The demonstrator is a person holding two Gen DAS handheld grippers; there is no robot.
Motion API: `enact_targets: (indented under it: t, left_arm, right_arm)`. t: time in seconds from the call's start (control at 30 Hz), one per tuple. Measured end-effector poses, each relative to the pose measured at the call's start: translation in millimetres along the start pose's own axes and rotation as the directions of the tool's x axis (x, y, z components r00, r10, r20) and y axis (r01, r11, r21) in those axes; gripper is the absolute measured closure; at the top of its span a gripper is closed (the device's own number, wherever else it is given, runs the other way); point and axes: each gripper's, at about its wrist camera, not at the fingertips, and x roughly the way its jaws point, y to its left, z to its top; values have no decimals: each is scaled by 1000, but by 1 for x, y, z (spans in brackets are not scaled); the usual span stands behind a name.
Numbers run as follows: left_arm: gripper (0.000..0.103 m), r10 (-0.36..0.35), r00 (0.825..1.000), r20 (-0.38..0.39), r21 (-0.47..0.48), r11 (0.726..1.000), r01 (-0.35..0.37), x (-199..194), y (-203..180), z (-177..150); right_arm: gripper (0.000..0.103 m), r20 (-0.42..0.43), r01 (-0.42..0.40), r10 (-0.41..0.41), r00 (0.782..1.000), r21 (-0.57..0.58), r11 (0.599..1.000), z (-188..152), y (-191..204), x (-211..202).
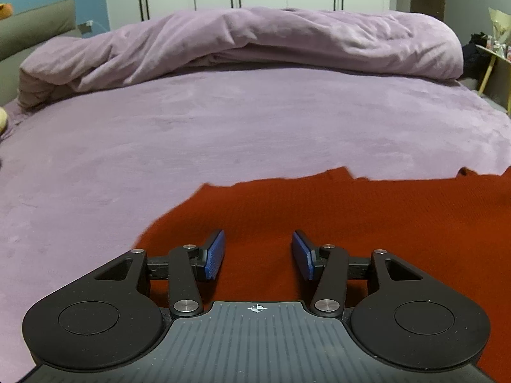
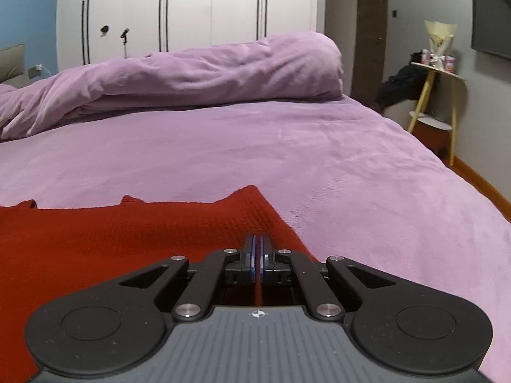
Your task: Fold small clothes
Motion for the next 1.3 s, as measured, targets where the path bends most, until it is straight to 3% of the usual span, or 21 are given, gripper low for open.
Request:
enact_targets:
  t: [0.13, 0.23, 0.3, 0.37, 0.43, 0.47, 0.53, 0.63, 0.67, 0.77, 0.87, 1.03, 1.13, 1.2, 1.3]
  left_arm:
    - [45, 58, 998, 2, -45, 997, -58, -18, 43, -12]
    - [44, 158, 987, -30, -61, 985, -160, -30, 76, -25]
    - [50, 185, 980, -68, -113, 975, -192, -40, 103, -36]
    - [50, 131, 987, -97, -199, 969, -148, -56, 127, -48]
    - [49, -8, 995, -98, -289, 957, -21, -75, 144, -60]
    - [48, -103, 990, -96, -337, 939, 65, -84, 149, -67]
    - [48, -269, 960, -79, -432, 877, 211, -95, 155, -81]
    - [48, -426, 902, -73, -551, 771, 320, -92, 160, -95]
    - [48, -443, 893, -79, -588, 744, 317, -91, 160, -96]
    - [46, -450, 892, -40, -598, 726, 340, -92, 158, -94]
    - [49, -490, 869, -61, -644, 685, 341, -73, 157, -95]
    - [65, -511, 859, 0, -722, 594, 353, -43, 160, -93]
    - [77, -506, 863, 16, -758, 557, 341, -34, 162, -96]
    - [82, -499, 867, 22, -765, 550, 336, -33, 163, -95]
    - [86, -477, 879, 23, -740, 583, 336, -41, 163, -90]
  right_arm:
    - [102, -14, 64, -64, 998, -20, 998, 6, 10, -11]
    - [101, -23, 43, -43, 999, 6, 999, 3, 10, -35]
    - [99, -13, -21, 22, 1000, 31, 999, -1, 12, -57]
    - [98, 7, -92, 91, 996, 48, 995, -9, 18, -87]
    - [98, 15, -163, 162, 987, 56, 985, -18, 27, -110]
    - [97, 17, -192, 192, 981, 67, 979, -24, 33, -121]
    - [95, -6, -261, 262, 965, 79, 962, -35, 51, -136]
    - [95, -36, -341, 344, 938, 72, 937, -49, 84, -148]
    - [95, -50, -351, 354, 934, 61, 935, -53, 94, -150]
    - [95, -76, -388, 393, 917, 68, 919, -60, 118, -151]
    - [94, -89, -393, 397, 913, 61, 917, -62, 137, -149]
    - [92, -81, -420, 422, 903, 42, 907, -59, 161, -149]
    - [92, -86, -413, 409, 909, -39, 910, -62, 179, -149]
    - [92, -138, -399, 387, 912, -76, 914, -69, 189, -140]
    - [92, -153, -414, 402, 903, -62, 908, -69, 187, -139]
